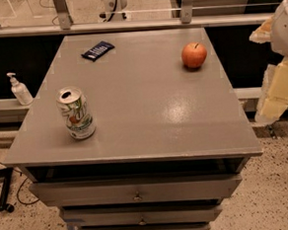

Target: Move rxbar blueberry near 7up can

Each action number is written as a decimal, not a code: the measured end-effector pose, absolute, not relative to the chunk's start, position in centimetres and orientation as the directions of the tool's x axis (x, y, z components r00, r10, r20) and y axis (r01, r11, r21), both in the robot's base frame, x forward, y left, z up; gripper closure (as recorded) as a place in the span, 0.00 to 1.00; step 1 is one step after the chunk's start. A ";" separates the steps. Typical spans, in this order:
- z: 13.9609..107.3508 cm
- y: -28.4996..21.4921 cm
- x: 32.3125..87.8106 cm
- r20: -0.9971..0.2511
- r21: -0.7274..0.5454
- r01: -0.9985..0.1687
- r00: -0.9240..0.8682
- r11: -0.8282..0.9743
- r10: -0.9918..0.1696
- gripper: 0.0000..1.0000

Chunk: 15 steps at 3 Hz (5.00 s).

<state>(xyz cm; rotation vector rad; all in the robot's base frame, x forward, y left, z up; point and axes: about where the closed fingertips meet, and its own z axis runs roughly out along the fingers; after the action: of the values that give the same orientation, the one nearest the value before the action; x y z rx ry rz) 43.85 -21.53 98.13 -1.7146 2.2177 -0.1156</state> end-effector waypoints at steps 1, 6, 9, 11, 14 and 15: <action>98.1 -21.5 43.8 -0.212 -0.265 -0.926 -0.218 0.271 -0.953 0.00; 92.1 -11.0 56.2 -0.567 -0.235 -0.910 -0.158 0.342 -0.808 0.00; 89.5 -1.3 69.0 -0.788 -0.196 -0.889 -0.108 0.413 -0.607 0.00; 88.9 5.0 79.2 -0.910 -0.123 -0.875 -0.088 0.468 -0.405 0.00; 85.8 12.0 85.7 -0.928 -0.069 -0.882 -0.116 0.467 -0.355 0.00; 84.4 12.7 86.5 -0.918 -0.060 -0.880 -0.137 0.472 -0.373 0.00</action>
Offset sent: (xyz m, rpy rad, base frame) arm 0.0198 0.0091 -0.0121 0.0609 -0.0096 0.0015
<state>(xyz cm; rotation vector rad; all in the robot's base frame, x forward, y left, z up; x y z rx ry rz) 86.45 12.68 84.35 -1.0773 1.7219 0.6358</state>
